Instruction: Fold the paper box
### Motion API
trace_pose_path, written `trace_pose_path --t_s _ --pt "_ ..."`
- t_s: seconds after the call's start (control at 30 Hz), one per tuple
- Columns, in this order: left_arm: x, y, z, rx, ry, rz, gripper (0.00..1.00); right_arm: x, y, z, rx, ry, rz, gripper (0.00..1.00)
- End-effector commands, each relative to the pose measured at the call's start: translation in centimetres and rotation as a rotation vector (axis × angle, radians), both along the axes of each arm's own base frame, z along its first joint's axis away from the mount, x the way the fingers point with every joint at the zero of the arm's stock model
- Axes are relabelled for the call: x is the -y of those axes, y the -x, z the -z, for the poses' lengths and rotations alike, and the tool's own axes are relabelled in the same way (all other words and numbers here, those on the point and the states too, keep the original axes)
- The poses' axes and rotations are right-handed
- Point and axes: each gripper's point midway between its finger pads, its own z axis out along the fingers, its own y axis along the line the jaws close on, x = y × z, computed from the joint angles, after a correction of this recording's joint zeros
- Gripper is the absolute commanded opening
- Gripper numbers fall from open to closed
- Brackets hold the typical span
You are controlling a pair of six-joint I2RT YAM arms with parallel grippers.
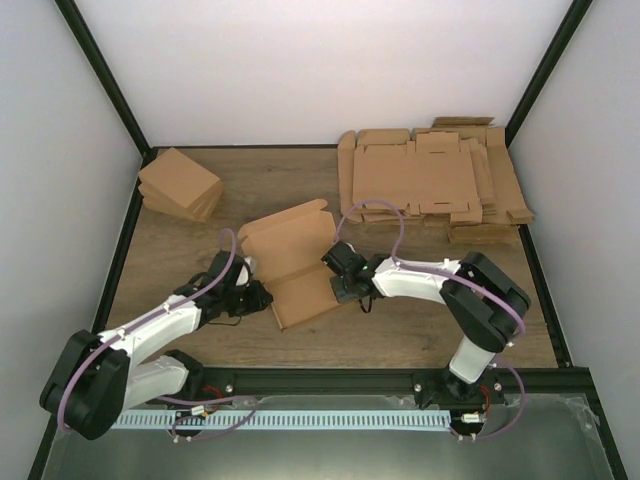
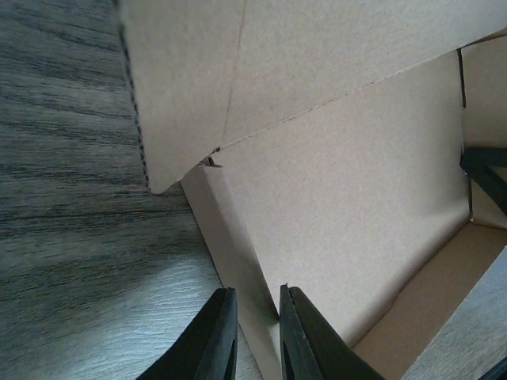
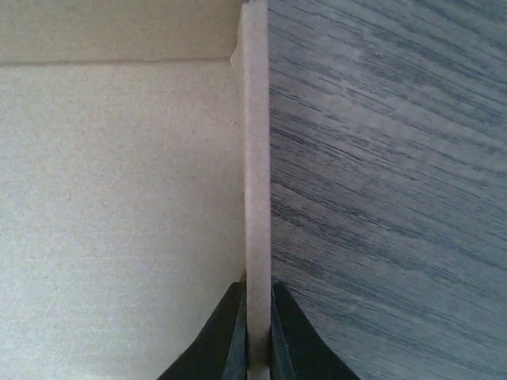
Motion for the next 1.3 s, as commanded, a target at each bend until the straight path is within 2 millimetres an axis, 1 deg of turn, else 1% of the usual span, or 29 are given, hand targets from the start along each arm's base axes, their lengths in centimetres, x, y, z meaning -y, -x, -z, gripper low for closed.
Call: trace_pose_path --t_s 0.0,0.07,0.17,0.37,0.43,0.53,0.6,0.73,0.87,0.97,1.07,1.13,1.27 --pt "0.1 -0.8 -1.3 0.050 -0.003 0.004 0.18 2.1 -0.5 0.5 0.066 0.177 0.071 0.07" --pt "0.1 -0.9 -1.4 0.054 -0.003 0.004 0.19 2.2 -0.5 0.8 0.069 0.204 0.076 0.13" --pt "0.1 -0.8 -1.2 0.050 -0.008 0.005 0.19 1.8 -0.5 0.8 0.068 0.189 0.070 0.18" --pt "0.0 -0.8 -1.2 0.053 -0.011 0.004 0.19 0.0 -0.2 -1.1 0.081 0.055 0.024 0.26" --pt "0.0 -0.8 -1.2 0.054 -0.011 0.004 0.19 -0.5 -0.2 -1.7 0.082 0.020 0.010 0.31" --pt "0.0 -0.8 -1.2 0.054 -0.010 0.005 0.20 -1.0 -0.1 -1.8 0.073 -0.001 -0.003 0.33" --pt "0.0 -0.8 -1.1 0.052 -0.013 0.005 0.21 -1.3 0.0 -1.6 0.063 -0.009 -0.009 0.37" --pt "0.0 -0.7 -1.1 0.052 -0.012 0.007 0.21 -1.9 0.0 -1.7 0.050 -0.045 -0.022 0.45" --pt "0.0 -0.7 -1.1 0.053 -0.012 0.007 0.21 -2.2 -0.6 -2.4 0.048 -0.097 -0.014 0.55" --pt "-0.1 -0.6 -1.0 0.050 -0.015 0.005 0.21 -2.0 -1.3 -2.8 0.049 -0.122 -0.003 0.56" --pt "-0.1 -0.6 -1.0 0.052 -0.016 0.006 0.21 -1.6 -2.1 -3.0 0.070 -0.104 0.016 0.53" --pt "-0.1 -0.6 -1.0 0.054 -0.016 0.006 0.21 -1.3 -2.6 -2.8 0.080 -0.080 0.025 0.49" --pt "-0.1 -0.6 -1.0 0.050 -0.018 0.006 0.21 -1.0 -3.3 -2.1 0.093 -0.020 0.034 0.38"
